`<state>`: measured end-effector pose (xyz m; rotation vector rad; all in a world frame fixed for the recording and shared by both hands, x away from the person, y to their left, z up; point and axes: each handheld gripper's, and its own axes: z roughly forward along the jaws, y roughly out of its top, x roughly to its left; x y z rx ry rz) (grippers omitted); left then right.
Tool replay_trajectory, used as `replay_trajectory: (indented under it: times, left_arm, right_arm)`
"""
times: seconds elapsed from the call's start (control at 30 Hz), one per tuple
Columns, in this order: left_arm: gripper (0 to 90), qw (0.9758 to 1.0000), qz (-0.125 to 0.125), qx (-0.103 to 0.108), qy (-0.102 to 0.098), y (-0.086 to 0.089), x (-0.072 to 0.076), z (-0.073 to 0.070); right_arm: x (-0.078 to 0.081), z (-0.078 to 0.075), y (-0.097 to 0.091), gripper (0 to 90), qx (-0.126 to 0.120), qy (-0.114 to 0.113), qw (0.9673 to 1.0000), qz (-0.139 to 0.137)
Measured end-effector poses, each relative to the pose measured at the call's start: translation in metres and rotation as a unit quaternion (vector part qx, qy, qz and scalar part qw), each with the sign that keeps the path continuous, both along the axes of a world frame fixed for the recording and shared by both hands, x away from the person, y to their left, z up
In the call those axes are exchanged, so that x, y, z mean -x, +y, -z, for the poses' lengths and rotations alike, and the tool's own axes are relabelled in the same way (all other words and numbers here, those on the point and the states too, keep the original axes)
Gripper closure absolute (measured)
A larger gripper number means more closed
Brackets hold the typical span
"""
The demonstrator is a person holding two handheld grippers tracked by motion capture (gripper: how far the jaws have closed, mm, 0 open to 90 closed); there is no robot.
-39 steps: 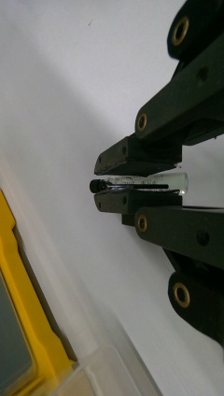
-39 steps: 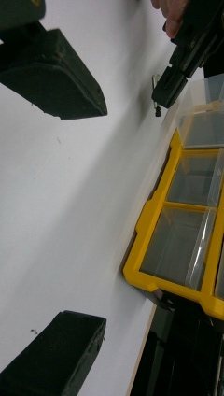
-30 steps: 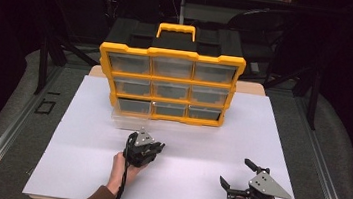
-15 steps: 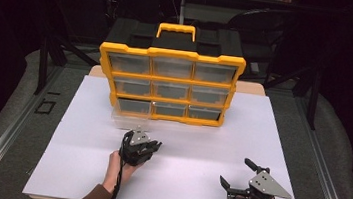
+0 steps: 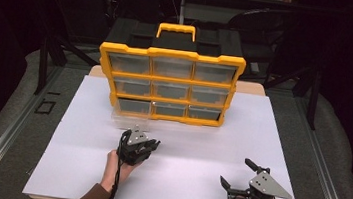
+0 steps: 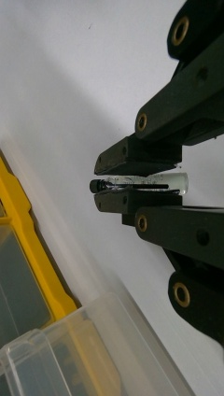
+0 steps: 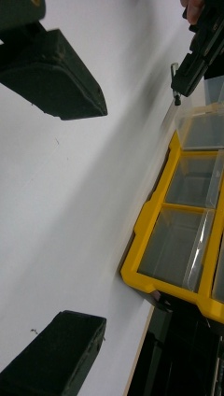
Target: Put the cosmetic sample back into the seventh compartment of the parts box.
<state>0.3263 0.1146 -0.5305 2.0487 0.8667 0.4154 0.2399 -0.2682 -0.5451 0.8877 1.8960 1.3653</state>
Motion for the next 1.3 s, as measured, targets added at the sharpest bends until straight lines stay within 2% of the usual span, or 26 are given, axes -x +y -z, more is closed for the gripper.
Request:
replay_trajectory:
  times: [0.8, 1.3]
  left_arm:
    - [80.7, 0.9998, -0.012, 0.012, -0.013, 0.013, -0.002, -0.013]
    - [80.7, 0.9992, -0.018, 0.021, -0.029, 0.023, -0.003, -0.026]
  right_arm:
    - [-0.001, 0.001, -0.001, 0.9, 0.0, 0.004, 1.0, 0.002]
    - [0.0, 0.0, -0.001, 0.9, 0.003, 0.004, 1.0, 0.003]
